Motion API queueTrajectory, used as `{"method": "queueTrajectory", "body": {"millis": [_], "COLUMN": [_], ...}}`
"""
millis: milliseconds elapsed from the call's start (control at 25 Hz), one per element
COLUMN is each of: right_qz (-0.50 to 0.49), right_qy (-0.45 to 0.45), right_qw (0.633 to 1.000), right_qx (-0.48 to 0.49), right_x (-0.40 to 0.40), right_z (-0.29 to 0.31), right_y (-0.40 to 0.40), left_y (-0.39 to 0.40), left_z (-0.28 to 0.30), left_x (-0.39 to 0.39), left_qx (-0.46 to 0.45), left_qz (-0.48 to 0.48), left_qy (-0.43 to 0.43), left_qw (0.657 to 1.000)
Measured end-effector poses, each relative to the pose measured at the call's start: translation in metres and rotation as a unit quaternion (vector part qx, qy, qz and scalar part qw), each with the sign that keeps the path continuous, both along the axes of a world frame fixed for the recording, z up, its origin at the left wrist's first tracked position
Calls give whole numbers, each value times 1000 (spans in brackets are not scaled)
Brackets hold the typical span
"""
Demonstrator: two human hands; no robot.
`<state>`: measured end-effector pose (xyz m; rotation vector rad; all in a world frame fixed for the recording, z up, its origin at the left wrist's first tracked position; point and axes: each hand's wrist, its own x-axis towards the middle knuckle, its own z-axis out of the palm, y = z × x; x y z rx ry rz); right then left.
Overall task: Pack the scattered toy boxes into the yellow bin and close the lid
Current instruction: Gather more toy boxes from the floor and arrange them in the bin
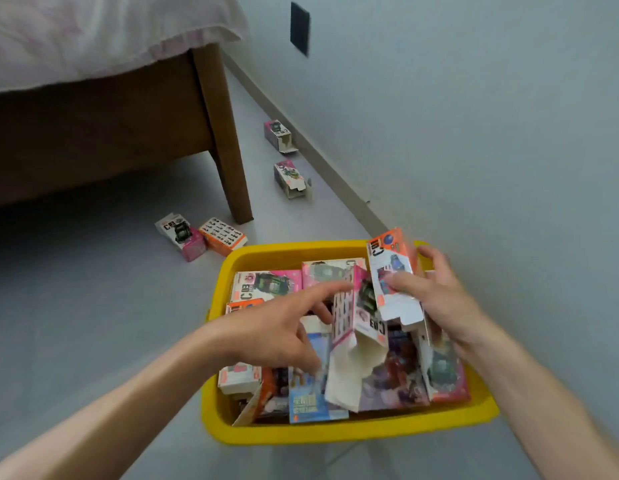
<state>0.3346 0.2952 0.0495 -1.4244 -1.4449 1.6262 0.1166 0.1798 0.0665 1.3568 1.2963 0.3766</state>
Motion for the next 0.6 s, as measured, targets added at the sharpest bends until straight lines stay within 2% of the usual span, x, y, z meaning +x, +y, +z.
{"method": "queueTrajectory", "body": {"millis": [120, 200, 280, 360, 400, 440, 560, 600], "right_qz": [87, 121, 134, 161, 173, 180, 175, 183], "right_qy": [-192, -313, -425, -500, -513, -505, -372, -336], "right_qw": [976, 933, 871, 822, 813, 819, 895, 909], "right_qx": [47, 133, 206, 219, 214, 206, 175, 166], "right_x": [11, 12, 17, 22, 25, 28, 38, 38], "right_z": [-8, -7, -7, -13, -18, -24, -31, -34], "right_y": [-9, -14, -21, -35, -42, -46, -44, -45], "left_y": [-2, -4, -3, -4, -4, -3, 5, 8], "left_z": [-13, -24, -36, -48, -52, -54, -49, -48], "left_x": [27, 42, 49, 53, 56, 59, 61, 58], "left_qx": [36, 122, 180, 217, 230, 238, 238, 244], "left_qz": [-70, -26, 6, 2, -2, -3, 26, 43], "left_qy": [132, 184, 230, 290, 312, 324, 348, 370], "left_qw": [988, 975, 956, 932, 922, 916, 907, 895]}}
